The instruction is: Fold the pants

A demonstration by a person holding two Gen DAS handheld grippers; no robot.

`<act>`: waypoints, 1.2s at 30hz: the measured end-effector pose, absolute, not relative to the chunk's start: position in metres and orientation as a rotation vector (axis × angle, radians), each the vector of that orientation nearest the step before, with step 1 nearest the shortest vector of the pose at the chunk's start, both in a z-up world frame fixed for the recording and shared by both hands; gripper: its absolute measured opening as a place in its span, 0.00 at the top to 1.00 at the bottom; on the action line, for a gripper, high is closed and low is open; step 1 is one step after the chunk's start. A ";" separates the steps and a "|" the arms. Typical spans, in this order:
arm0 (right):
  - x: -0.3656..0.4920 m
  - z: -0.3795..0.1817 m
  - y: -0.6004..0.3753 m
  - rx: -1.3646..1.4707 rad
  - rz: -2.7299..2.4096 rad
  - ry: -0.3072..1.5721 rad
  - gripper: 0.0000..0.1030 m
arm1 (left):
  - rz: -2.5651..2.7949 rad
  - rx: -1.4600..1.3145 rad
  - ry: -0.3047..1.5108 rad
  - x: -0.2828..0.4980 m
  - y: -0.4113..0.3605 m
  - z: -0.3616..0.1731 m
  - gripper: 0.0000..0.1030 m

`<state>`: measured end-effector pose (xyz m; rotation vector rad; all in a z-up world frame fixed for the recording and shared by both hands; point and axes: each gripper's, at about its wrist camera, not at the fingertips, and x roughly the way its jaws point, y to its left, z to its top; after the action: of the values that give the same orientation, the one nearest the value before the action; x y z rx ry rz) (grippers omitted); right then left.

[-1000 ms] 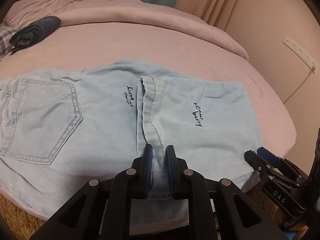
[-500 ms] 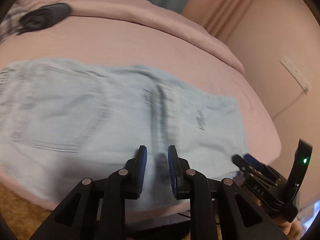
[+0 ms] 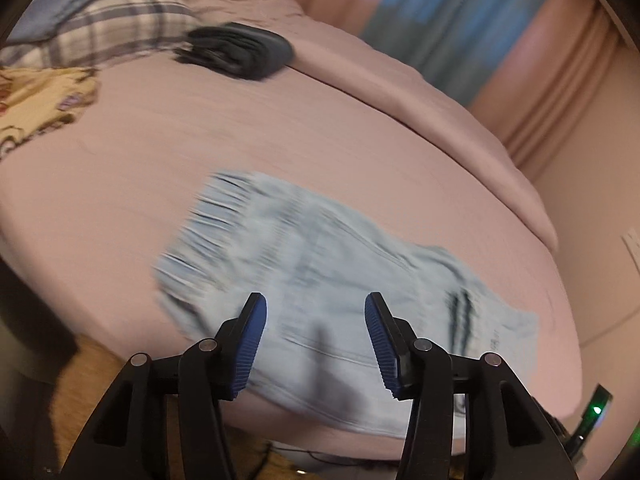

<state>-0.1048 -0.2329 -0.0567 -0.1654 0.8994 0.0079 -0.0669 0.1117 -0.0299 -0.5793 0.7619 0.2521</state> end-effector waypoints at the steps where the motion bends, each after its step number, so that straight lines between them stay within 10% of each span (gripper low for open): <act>1: -0.105 -0.055 -0.231 -0.182 0.003 0.902 0.53 | 0.275 -0.580 0.752 -0.069 0.118 -0.029 0.48; 4: -0.105 -0.048 -0.223 -0.215 0.007 0.900 0.53 | 0.326 -0.602 0.732 -0.077 0.131 -0.030 0.34; 36: -0.055 -0.078 -0.073 -0.244 0.296 0.974 0.51 | 0.218 -0.808 0.847 -0.074 0.130 -0.079 0.25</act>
<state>-0.0555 -0.0735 -0.0783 -0.2438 0.9743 0.2961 -0.0736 0.1302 -0.0789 -0.8079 0.8466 0.2183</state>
